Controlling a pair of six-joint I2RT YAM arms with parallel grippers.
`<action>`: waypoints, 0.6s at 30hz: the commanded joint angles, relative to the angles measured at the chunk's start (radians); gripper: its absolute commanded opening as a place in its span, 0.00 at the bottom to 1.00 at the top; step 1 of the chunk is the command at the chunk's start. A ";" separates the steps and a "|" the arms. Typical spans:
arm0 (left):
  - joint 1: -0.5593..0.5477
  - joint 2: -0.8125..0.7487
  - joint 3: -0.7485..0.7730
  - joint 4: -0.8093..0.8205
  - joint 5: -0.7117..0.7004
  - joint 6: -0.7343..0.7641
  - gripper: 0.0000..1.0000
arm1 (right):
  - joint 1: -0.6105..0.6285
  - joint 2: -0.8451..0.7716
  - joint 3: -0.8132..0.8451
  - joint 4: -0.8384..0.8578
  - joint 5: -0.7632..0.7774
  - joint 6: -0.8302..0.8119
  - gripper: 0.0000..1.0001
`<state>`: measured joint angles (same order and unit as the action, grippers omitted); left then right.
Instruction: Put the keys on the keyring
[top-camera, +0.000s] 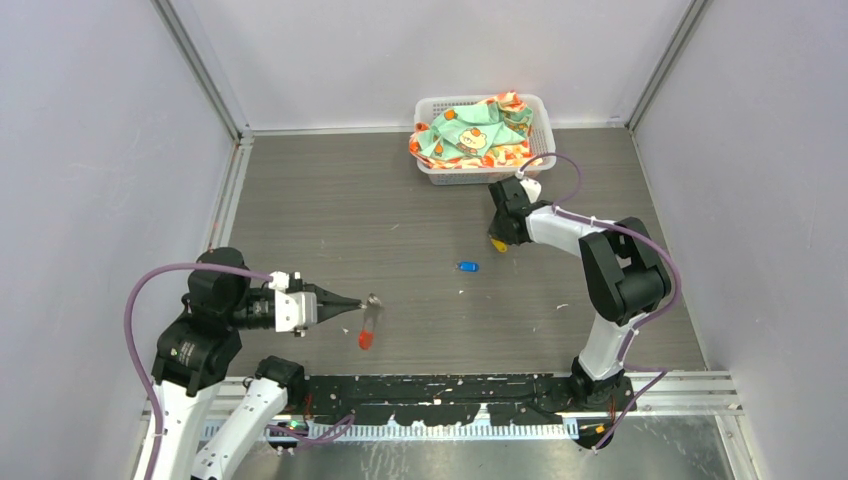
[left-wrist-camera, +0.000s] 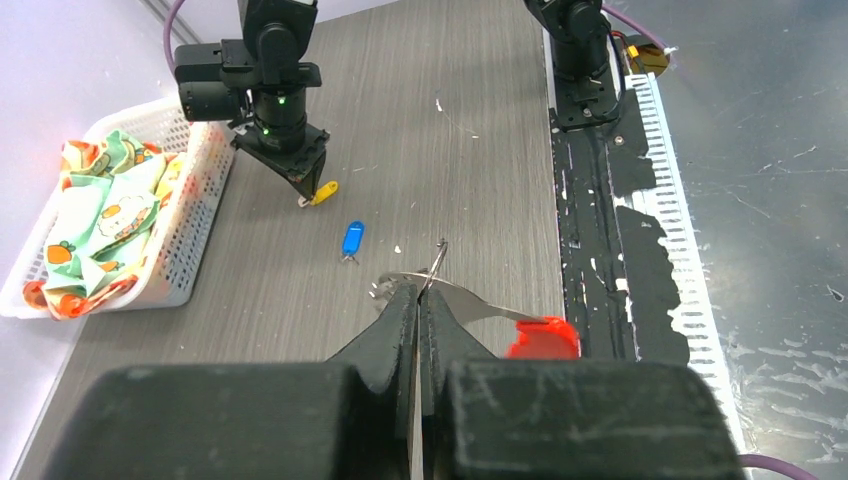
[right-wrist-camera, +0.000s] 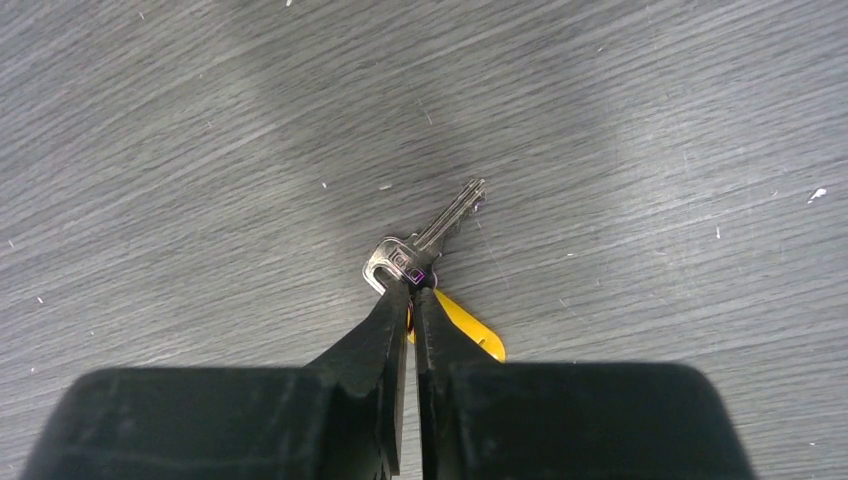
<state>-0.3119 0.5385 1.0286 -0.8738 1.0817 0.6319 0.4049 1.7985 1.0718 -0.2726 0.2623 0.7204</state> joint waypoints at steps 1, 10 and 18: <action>0.004 -0.005 0.042 0.006 0.000 0.013 0.00 | -0.004 -0.006 0.019 0.045 0.016 0.014 0.08; 0.005 0.004 0.041 0.006 -0.004 0.010 0.00 | 0.005 -0.078 -0.021 0.121 -0.090 -0.092 0.01; 0.005 0.037 0.038 -0.011 0.015 -0.018 0.00 | 0.143 -0.260 -0.083 0.082 -0.235 -0.406 0.01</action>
<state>-0.3119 0.5537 1.0313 -0.8886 1.0771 0.6346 0.4805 1.6279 0.9897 -0.1883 0.1078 0.4915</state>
